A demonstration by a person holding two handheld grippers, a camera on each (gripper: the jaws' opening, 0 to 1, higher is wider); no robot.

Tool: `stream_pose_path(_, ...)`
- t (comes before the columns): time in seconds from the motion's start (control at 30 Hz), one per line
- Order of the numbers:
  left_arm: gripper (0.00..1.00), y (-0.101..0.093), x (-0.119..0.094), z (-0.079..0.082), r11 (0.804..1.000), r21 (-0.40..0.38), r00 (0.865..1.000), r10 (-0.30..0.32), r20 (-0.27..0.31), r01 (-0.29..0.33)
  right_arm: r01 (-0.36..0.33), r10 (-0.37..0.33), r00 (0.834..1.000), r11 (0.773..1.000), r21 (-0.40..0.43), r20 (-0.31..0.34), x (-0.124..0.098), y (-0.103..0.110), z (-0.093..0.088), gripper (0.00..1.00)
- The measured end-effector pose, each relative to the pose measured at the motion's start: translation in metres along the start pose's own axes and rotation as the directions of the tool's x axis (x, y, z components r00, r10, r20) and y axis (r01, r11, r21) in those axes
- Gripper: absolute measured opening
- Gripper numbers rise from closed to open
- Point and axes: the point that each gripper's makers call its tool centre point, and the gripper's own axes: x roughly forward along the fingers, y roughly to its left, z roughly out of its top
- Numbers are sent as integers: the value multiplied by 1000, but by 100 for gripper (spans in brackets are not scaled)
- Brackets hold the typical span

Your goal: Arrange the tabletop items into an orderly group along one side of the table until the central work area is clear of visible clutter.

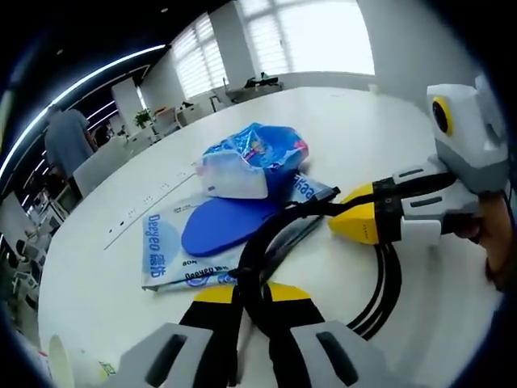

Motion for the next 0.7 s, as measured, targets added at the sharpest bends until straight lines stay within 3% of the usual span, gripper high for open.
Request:
stream_pose_path(0.5,10,-11,-24,-1,997,-55,998,-50,-46,47,-54,54,999,998,20,-10,-15,6,4,5)
stream_pose_path(0.7,10,-18,-32,-4,996,-53,994,-75,-75,71,-57,56,998,998,-14,-32,-22,11,5,5)
